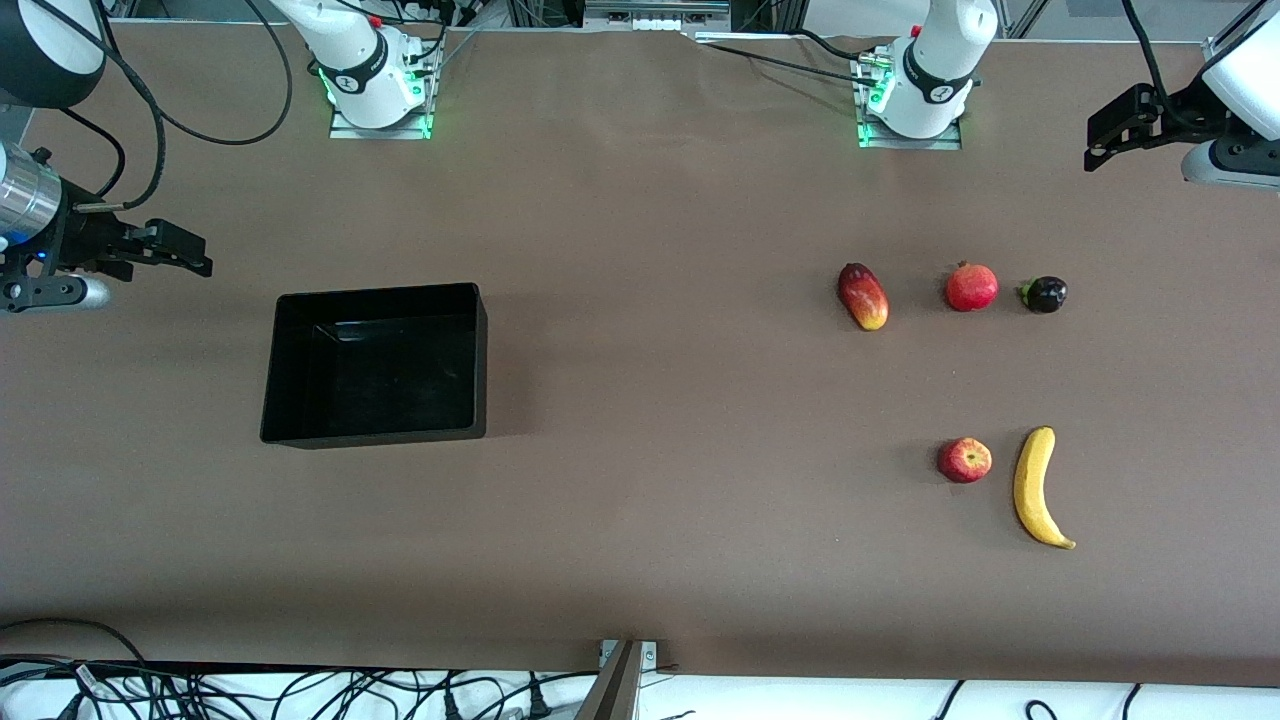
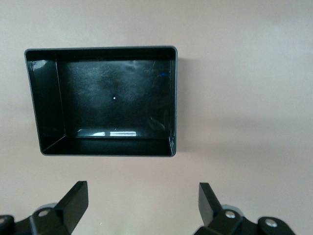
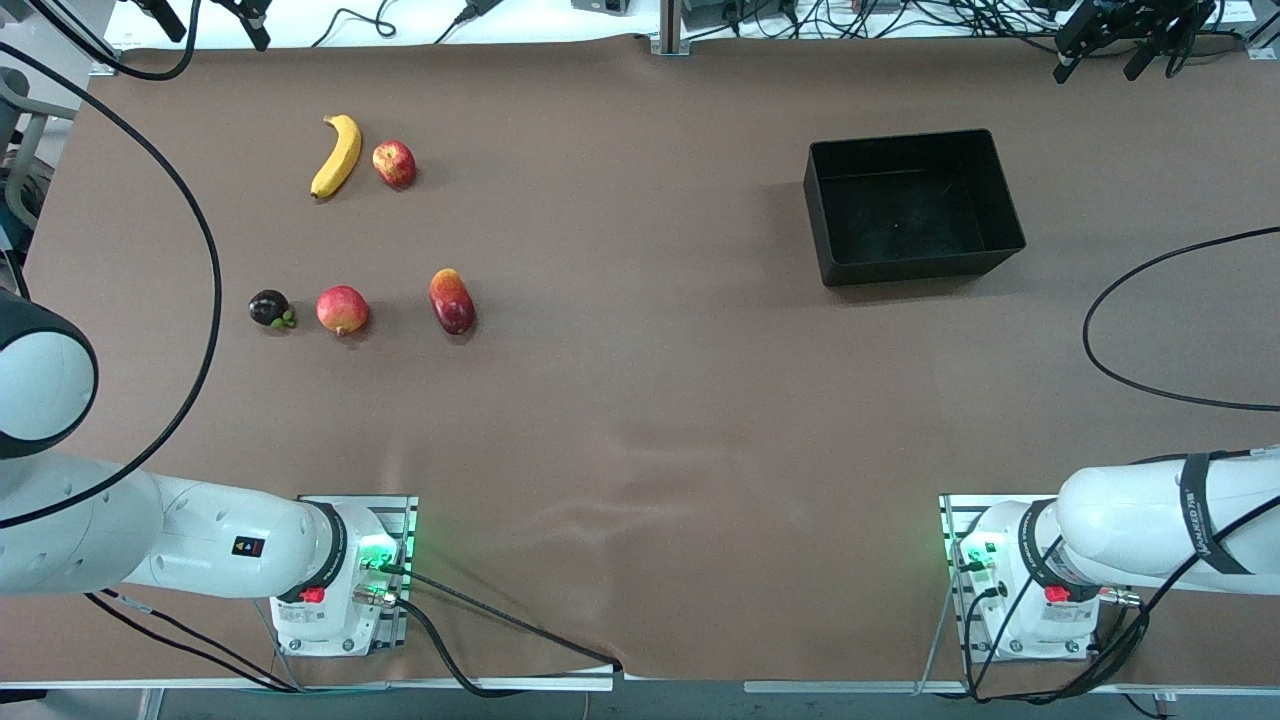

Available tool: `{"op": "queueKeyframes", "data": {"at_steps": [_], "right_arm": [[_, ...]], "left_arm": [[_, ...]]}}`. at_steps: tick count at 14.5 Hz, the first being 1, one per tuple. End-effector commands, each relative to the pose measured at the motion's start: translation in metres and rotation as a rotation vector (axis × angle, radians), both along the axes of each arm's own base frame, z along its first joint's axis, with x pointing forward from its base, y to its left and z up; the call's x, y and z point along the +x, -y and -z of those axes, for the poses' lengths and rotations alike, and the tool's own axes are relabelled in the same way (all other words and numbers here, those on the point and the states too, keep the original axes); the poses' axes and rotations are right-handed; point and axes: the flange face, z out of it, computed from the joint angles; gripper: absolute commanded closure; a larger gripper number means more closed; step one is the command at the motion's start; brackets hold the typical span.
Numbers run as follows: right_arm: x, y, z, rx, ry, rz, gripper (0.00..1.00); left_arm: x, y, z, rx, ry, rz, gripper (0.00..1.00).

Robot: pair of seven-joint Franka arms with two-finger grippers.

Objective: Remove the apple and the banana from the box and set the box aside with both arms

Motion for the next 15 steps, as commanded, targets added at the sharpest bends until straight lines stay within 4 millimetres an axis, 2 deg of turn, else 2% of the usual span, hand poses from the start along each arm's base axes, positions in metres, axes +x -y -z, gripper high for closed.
{"op": "queueKeyframes", "data": {"at_steps": [1,3,5,8,15], "right_arm": [[-0.020,-0.005,-0.030,0.000,0.004,0.032,0.00],[-0.030,-0.003,-0.037,-0.005,0.011,0.039,0.00],[-0.033,-0.007,-0.036,-0.005,0.010,0.031,0.00],[-0.033,-0.001,-0.034,0.002,0.012,0.040,0.00],[-0.027,-0.004,-0.035,0.000,0.011,0.025,0.00]], "left_arm": [[-0.003,-0.001,-0.003,-0.016,0.005,-0.015,0.00],[-0.003,-0.001,-0.003,-0.016,0.006,-0.015,0.00],[-0.003,-0.001,-0.003,-0.016,0.006,-0.015,0.00],[-0.003,-0.001,-0.003,-0.017,0.006,-0.015,0.00],[-0.002,-0.001,0.000,-0.017,0.004,-0.015,0.00]]}}
